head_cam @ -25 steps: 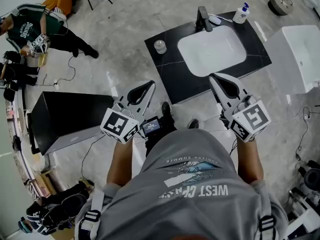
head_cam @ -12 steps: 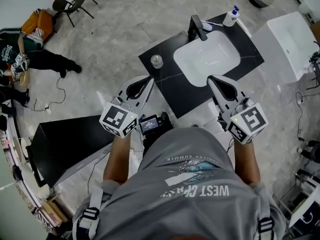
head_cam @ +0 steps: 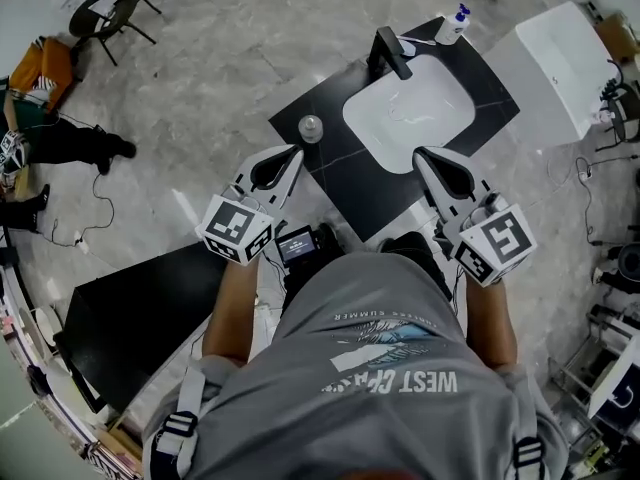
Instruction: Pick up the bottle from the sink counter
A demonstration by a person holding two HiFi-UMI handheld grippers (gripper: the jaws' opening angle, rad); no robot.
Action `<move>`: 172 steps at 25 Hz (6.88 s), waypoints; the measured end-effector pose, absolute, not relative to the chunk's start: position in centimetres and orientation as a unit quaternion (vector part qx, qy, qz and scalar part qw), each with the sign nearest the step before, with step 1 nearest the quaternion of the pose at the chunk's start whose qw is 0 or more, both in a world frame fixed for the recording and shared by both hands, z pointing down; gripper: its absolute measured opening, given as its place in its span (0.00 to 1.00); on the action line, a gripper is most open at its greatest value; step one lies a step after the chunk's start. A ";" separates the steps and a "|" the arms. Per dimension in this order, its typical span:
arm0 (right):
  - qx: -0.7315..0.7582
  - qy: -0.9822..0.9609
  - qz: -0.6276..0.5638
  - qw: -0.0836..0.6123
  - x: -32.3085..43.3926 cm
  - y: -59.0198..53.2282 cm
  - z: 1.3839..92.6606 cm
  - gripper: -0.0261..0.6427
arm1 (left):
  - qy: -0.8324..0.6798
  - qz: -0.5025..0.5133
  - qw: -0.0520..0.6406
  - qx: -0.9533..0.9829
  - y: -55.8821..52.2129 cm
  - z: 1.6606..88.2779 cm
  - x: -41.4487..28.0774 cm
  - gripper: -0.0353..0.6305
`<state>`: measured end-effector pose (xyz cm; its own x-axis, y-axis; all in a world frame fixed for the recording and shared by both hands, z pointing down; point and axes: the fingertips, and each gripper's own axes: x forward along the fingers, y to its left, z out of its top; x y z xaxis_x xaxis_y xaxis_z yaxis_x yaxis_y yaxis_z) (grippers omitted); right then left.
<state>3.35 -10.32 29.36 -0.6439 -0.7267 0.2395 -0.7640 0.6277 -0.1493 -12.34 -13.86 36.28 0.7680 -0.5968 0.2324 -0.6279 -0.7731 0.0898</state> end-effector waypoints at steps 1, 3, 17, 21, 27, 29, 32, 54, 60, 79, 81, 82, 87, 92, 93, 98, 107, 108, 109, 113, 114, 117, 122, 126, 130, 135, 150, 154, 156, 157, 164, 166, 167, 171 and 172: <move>0.417 -0.898 0.120 0.079 3.1 -10.6 29.5 0.04 | -0.324 0.100 0.083 0.937 -14.4 36.9 -12.5 0.06; 0.416 -0.897 0.126 0.083 2.7 -10.9 29.8 0.04 | -0.322 0.111 0.087 0.936 -15.1 38.1 -12.8 0.06; 0.367 -0.911 0.158 0.105 2.7 -15.2 32.7 0.04 | -0.388 0.146 0.124 0.902 -19.5 45.0 -14.3 0.06; 0.358 -0.910 0.171 0.117 3.1 -16.0 34.0 0.04 | -0.392 0.155 0.142 0.896 -20.2 47.8 -14.1 0.06; 0.347 -0.910 0.185 0.132 3.5 -16.5 35.8 0.04 | -0.397 0.174 0.153 0.888 -21.8 51.7 -13.9 0.14; 0.345 -0.909 0.190 0.138 3.6 -16.6 36.3 0.04 | -0.397 0.179 0.156 0.887 -22.2 52.8 -13.8 0.15; 0.341 -0.908 0.195 0.143 3.8 -16.8 36.9 0.04 | -0.398 0.185 0.160 0.884 -22.7 54.2 -13.7 0.17; 0.324 -0.899 0.235 0.176 4.0 -17.5 41.1 0.04 | -0.377 0.212 0.170 0.885 -25.4 63.8 -11.7 0.63; 0.320 -0.897 0.245 0.184 3.9 -17.3 42.2 0.04 | -0.384 0.217 0.156 0.884 -26.4 65.8 -11.1 0.70; 0.320 -0.886 0.270 0.200 4.2 -17.7 44.1 0.04 | -0.396 0.254 0.124 0.874 -28.3 68.9 -10.2 0.71; 0.320 -0.885 0.272 0.201 4.1 -18.0 44.3 0.04 | -0.397 0.268 0.111 0.871 -28.2 69.2 -10.1 0.71; 0.320 -0.885 0.273 0.201 4.0 -18.2 44.4 0.04 | -0.400 0.274 0.107 0.868 -28.3 69.4 -10.2 0.70; 0.320 -0.885 0.272 0.199 3.7 -18.6 44.2 0.04 | -0.412 0.284 0.105 0.859 -28.6 69.3 -10.7 0.56; 0.323 -0.886 0.268 0.198 3.6 -18.7 43.7 0.04 | -0.409 0.290 0.107 0.858 -28.6 69.3 -10.6 0.56; 0.324 -0.886 0.267 0.197 3.6 -18.7 43.6 0.04 | -0.408 0.294 0.106 0.858 -28.7 69.3 -10.5 0.56; 0.331 -0.886 0.262 0.193 3.8 -18.5 43.1 0.04 | -0.400 0.301 0.096 0.860 -28.9 68.6 -10.0 0.56; 0.339 -0.890 0.251 0.171 4.5 -18.5 41.8 0.04 | -0.385 0.283 0.082 0.875 -28.6 63.9 -9.3 0.56; 0.340 -0.891 0.250 0.168 4.6 -18.5 41.6 0.04 | -0.383 0.282 0.081 0.876 -28.5 63.2 -9.3 0.56; 0.341 -0.892 0.248 0.164 4.6 -18.6 41.5 0.04 | -0.380 0.282 0.079 0.877 -28.4 62.6 -9.3 0.56; 0.344 -0.895 0.240 0.150 5.0 -18.7 40.7 0.04 | -0.377 0.283 0.072 0.879 -27.8 59.7 -9.6 0.56; 0.345 -0.896 0.238 0.147 5.1 -18.8 40.5 0.04 | -0.377 0.283 0.070 0.879 -27.7 59.0 -9.7 0.56; 0.349 -0.897 0.233 0.136 5.2 -18.9 39.9 0.04 | -0.378 0.281 0.062 0.880 -27.4 56.9 -10.0 0.56; 0.354 -0.900 0.222 0.122 5.5 -18.6 38.7 0.04 | -0.374 0.280 0.045 0.883 -26.2 53.5 -10.0 0.56; 0.359 -0.902 0.213 0.110 6.7 -18.2 37.7 0.04 | -0.367 0.275 0.033 0.888 -24.8 50.7 -8.6 0.56; 0.364 -0.904 0.203 0.096 8.9 -18.0 36.6 0.04 | -0.356 0.273 0.022 0.893 -23.7 47.7 -6.2 0.56; 0.371 -0.907 0.182 0.077 9.1 -18.2 35.0 0.04 | -0.347 0.264 0.009 0.900 -22.5 43.6 -5.7 0.56; 0.380 -0.914 0.123 0.075 9.4 -16.5 33.4 0.04 | -0.340 0.244 -0.014 0.908 -17.4 35.7 -5.6 0.56; 0.379 -0.915 0.119 0.068 9.0 -16.4 32.9 0.04 | -0.344 0.242 -0.022 0.907 -16.8 34.5 -6.2 0.56; 0.380 -0.915 0.119 0.066 9.1 -16.3 33.0 0.04 | -0.347 0.242 -0.024 0.906 -16.6 34.4 -6.4 0.56; 0.381 -0.914 0.120 0.066 9.1 -16.3 33.3 0.04 | -0.348 0.242 -0.024 0.905 -16.5 34.6 -6.5 0.56; 0.383 -0.915 0.109 0.063 8.1 -15.4 33.0 0.04 | -0.356 0.238 -0.032 0.903 -15.3 34.4 -8.2 0.56; 0.384 -0.915 0.108 0.063 8.1 -15.5 33.4 0.04 | -0.358 0.236 -0.035 0.903 -15.3 34.7 -8.3 0.56; 0.384 -0.915 0.107 0.062 8.2 -15.5 33.6 0.04 | -0.359 0.236 -0.036 0.902 -15.4 34.9 -8.2 0.56; 0.386 -0.914 0.110 0.062 9.0 -15.9 34.2 0.04 | -0.360 0.237 -0.037 0.902 -15.8 35.4 -7.6 0.56; 0.387 -0.913 0.111 0.062 9.2 -16.0 34.3 0.04 | -0.360 0.237 -0.037 0.901 -15.8 35.3 -7.5 0.56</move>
